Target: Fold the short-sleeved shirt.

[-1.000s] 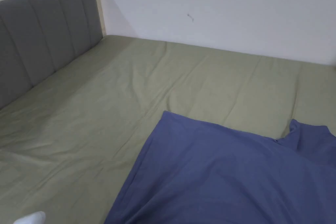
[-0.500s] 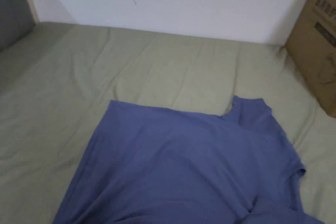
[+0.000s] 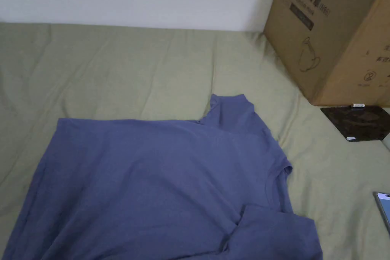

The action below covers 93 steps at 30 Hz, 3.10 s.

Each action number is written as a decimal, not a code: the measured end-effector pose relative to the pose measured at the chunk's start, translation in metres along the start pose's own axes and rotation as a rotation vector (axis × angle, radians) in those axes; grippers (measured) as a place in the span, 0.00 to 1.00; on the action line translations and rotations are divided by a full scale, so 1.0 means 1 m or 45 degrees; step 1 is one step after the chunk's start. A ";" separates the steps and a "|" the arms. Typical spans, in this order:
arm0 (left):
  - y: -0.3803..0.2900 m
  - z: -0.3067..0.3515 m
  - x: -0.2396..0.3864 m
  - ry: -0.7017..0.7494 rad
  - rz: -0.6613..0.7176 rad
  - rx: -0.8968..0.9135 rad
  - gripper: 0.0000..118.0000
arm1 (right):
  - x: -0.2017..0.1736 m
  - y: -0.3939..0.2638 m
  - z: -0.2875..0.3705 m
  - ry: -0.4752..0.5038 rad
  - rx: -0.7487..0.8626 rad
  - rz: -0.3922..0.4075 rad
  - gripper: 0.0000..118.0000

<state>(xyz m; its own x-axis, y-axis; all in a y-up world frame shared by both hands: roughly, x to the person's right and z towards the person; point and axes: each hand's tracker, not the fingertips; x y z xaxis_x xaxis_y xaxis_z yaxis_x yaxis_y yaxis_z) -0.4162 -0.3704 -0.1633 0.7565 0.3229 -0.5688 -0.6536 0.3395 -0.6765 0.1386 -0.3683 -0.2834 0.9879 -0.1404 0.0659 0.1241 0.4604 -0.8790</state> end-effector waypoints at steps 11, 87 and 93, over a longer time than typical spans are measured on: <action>0.095 0.007 0.038 -0.190 0.010 0.308 0.01 | -0.010 0.089 0.034 0.100 0.210 0.037 0.00; 0.133 -0.074 0.074 -0.085 -0.183 -0.050 0.04 | -0.045 0.154 -0.087 -0.001 -0.006 0.218 0.06; 0.132 -0.017 0.049 -0.216 -0.160 0.009 0.04 | -0.036 0.146 -0.032 0.048 0.078 0.214 0.06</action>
<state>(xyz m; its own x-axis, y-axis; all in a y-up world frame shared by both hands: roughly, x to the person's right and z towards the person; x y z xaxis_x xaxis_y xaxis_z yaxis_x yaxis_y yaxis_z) -0.4653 -0.3253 -0.2886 0.8175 0.4212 -0.3928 -0.5547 0.3925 -0.7336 0.1183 -0.3241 -0.4289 0.9912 -0.0894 -0.0980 -0.0356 0.5328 -0.8455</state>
